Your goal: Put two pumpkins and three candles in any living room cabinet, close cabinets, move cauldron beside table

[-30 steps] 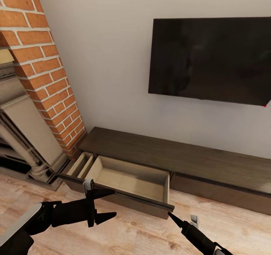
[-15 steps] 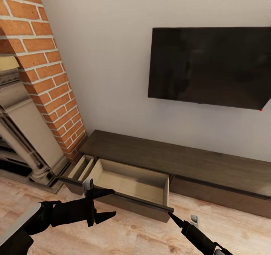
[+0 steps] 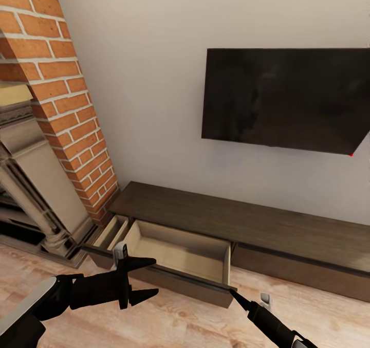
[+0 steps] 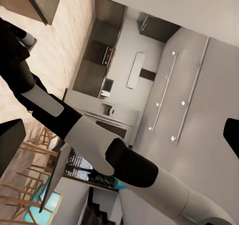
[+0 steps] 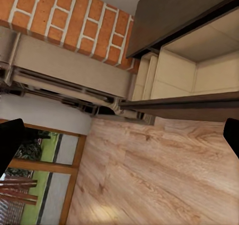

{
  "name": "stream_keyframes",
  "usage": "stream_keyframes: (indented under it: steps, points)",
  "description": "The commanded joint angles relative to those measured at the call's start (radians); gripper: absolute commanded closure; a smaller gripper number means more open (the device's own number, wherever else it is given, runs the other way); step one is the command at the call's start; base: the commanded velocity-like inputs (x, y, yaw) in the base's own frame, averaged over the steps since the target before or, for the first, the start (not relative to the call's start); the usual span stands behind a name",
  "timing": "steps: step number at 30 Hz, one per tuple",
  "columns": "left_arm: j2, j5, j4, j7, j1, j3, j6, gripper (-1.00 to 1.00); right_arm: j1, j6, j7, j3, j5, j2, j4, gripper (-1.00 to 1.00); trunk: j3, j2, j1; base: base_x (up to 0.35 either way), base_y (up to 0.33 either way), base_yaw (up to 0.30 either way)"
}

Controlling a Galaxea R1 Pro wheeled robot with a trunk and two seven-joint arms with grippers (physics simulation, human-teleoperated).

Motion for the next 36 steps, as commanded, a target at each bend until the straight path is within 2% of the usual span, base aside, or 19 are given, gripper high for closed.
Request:
stream_keyframes:
  steps: [1,22,36]
  points:
    - [0.000,0.010,0.000,0.009,-0.001,-0.001,0.000,-1.00,-0.001,-0.008,0.001,0.009,-0.006,0.000,0.000,-1.00,0.003,0.006,-0.004,0.000,0.000,0.000]
    - [0.000,0.011,0.000,0.010,-0.001,0.000,0.000,-1.00,-0.001,-0.009,0.001,0.009,-0.006,0.000,0.000,-1.00,0.104,0.153,-0.084,0.000,0.000,0.000]
    - [0.005,0.013,0.021,0.010,-0.001,0.004,-0.001,-1.00,-0.001,-0.037,0.001,0.009,-0.006,0.000,0.000,-1.00,0.127,0.153,-0.084,0.000,0.000,0.000]
